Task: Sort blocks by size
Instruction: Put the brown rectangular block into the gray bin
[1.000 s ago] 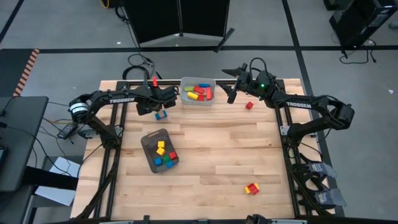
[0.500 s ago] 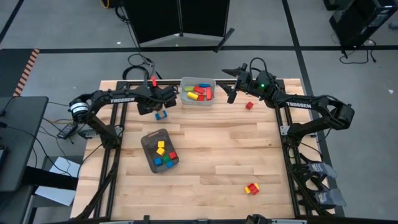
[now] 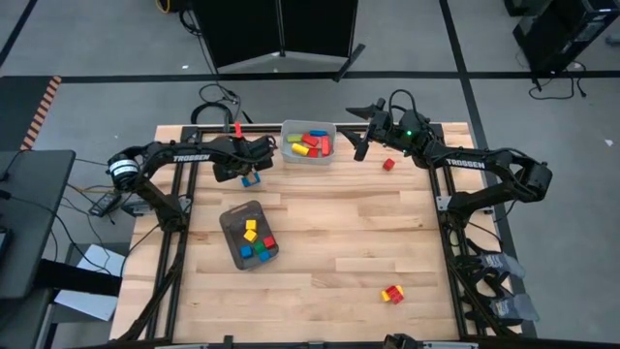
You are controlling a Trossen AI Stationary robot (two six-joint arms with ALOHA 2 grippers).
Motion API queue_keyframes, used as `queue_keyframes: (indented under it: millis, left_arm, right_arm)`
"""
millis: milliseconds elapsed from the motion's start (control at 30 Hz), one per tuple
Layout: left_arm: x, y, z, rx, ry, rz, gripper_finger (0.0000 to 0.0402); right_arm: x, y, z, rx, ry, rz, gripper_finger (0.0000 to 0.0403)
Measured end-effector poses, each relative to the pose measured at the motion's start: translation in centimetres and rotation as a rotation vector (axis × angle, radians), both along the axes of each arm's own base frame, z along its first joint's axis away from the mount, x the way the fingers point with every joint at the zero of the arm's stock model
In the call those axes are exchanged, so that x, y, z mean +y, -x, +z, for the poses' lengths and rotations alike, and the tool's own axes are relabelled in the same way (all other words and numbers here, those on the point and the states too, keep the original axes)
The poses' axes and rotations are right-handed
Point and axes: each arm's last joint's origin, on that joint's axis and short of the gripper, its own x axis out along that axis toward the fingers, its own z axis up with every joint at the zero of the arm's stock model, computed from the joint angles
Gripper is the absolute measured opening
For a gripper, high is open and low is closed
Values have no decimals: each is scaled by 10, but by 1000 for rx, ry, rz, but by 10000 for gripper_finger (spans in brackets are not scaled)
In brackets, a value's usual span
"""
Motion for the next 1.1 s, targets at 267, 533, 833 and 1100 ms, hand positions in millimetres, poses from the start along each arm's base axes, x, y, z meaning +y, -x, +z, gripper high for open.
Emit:
queue_keyframes:
  millis: [267, 533, 833, 1100]
  left_arm:
    - [1, -1, 0, -5, -15, 2, 209]
    - [1, -1, 0, -9, -17, 2, 181]
    - [2, -3, 1, -23, -25, 2, 170]
    - [2, -3, 1, -24, -25, 1, 150]
  right_arm:
    - [0, 0, 0, 1, 0, 0, 316]
    - [0, 0, 0, 1, 0, 0, 316]
    - [0, 0, 0, 1, 0, 0, 316]
    - [0, 0, 0, 1, 0, 0, 316]
